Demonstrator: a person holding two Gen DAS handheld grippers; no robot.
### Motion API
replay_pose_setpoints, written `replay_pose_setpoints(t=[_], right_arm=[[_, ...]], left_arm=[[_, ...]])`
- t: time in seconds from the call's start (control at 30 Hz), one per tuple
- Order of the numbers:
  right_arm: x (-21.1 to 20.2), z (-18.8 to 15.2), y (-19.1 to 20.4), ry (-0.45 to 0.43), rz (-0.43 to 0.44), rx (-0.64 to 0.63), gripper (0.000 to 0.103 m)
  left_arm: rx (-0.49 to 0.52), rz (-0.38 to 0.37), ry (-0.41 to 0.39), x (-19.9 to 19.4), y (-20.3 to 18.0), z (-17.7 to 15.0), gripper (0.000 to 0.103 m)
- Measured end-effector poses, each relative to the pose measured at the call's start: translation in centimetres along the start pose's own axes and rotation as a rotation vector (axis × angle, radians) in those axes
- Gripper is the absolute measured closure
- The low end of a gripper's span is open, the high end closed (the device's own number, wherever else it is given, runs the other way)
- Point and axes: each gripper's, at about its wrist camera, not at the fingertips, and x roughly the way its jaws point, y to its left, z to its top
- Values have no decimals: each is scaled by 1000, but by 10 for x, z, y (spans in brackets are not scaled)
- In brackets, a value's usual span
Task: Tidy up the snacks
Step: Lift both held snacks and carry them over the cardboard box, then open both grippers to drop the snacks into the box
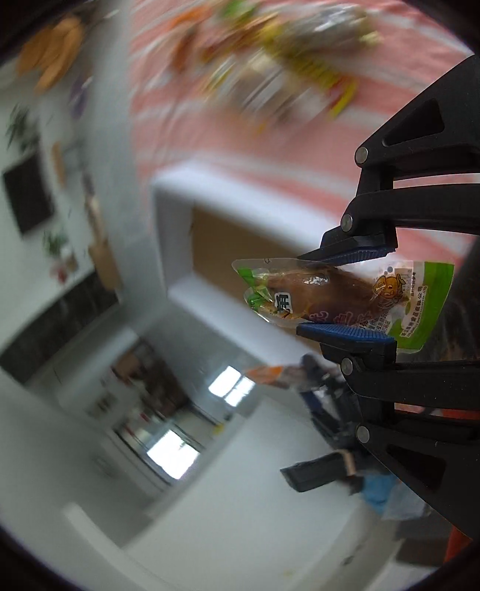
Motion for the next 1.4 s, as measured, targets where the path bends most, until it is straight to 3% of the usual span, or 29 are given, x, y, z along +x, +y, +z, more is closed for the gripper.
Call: replay_pose_setpoints(t=[0.03, 0.13, 0.27, 0.43, 0.53, 0.6, 0.7, 0.8, 0.93, 1.0, 1.1, 1.17, 1.27, 1.33, 1.4], right_arm=[[17, 7, 12, 12, 17, -26, 64], [52, 15, 31, 45, 3, -53, 35], [34, 1, 15, -22, -68, -63, 35], [-9, -50, -52, -109, -397, -122, 33], [-32, -99, -117, -120, -592, -48, 33], [-48, -132, -157, -121, -664, 52, 33], [-70, -166, -204, -148, -752, 171, 33], [-86, -182, -221, -184, -786, 238, 33], [-98, -181, -229, -237, -766, 262, 33], [-90, -176, -225, -232, -766, 241, 33], [-82, -177, -223, -197, -791, 232, 33], [-84, -179, -231, -198, -811, 256, 33], [-94, -185, -241, -226, -833, 327, 33], [-100, -187, -249, -240, -841, 380, 33], [-103, -189, -253, -246, -840, 412, 33]], left_arm=[[-21, 25, 7, 5, 13, 2, 15], [-48, 67, 10, 8, 24, -5, 3], [-52, 10, 27, 13, 19, -18, 3], [9, -243, 12, 13, -43, -22, 3], [132, -250, 13, 26, -95, -30, 3], [223, -228, 35, 40, -128, -40, 3], [320, -233, 129, 65, -169, -54, 4], [422, -206, 91, 51, -198, -64, 7], [384, -259, 132, 44, -209, -64, 6], [379, -215, 127, 43, -206, -66, 6], [382, -76, -6, 25, -202, -62, 7], [384, -42, -153, -4, -204, -57, 6], [354, -145, -259, -37, -221, -51, 0], [341, -275, -223, -44, -241, -51, 0], [350, -396, -121, -33, -266, -59, 0]])
